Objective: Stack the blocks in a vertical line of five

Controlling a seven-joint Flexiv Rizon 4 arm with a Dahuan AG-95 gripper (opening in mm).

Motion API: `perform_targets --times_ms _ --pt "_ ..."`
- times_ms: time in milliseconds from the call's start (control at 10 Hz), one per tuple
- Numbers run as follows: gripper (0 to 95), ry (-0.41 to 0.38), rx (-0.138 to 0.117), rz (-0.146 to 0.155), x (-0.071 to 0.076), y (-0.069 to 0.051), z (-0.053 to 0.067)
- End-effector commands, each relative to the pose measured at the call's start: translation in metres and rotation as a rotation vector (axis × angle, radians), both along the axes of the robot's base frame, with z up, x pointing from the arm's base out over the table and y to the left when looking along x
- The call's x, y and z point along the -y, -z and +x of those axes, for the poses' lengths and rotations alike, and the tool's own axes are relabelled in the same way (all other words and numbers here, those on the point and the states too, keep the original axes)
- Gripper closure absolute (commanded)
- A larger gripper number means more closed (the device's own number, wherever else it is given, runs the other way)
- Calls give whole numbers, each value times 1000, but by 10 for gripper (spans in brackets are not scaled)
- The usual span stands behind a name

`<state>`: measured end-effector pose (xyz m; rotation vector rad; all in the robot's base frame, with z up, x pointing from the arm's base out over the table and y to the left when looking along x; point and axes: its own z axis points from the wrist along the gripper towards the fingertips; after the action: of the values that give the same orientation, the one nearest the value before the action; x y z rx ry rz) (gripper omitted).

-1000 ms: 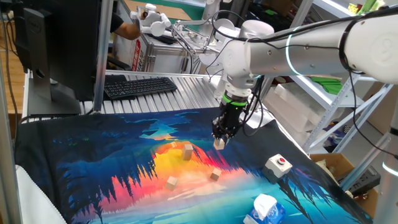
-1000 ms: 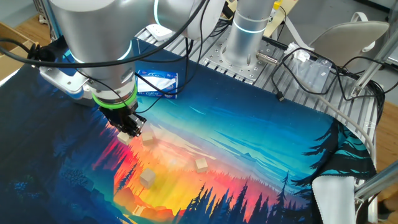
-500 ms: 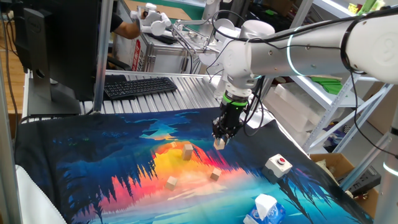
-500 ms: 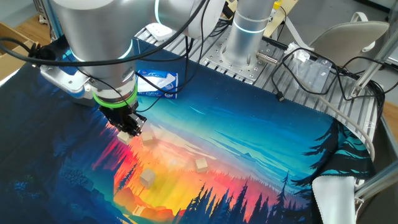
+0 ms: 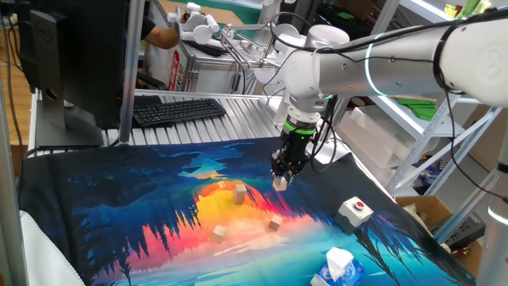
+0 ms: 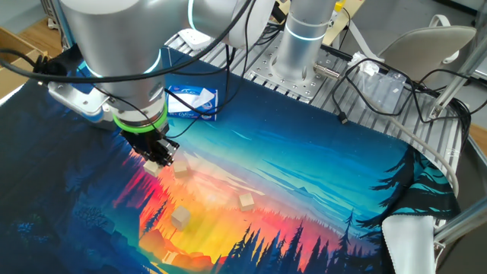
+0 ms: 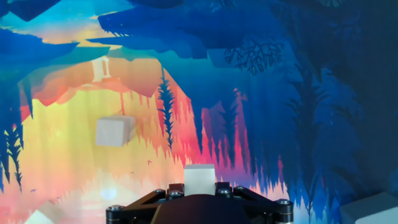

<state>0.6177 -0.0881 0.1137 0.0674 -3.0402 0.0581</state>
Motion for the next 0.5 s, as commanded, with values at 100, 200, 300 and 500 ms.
perform_targets --times_ms 100,200,300,500 --pt "950 -35 14 15 0 -1 -2" --pt "950 -51 21 22 0 -1 -2" --pt "950 -72 32 31 0 -1 -2" --pt "950 -113 57 40 0 -1 -2"
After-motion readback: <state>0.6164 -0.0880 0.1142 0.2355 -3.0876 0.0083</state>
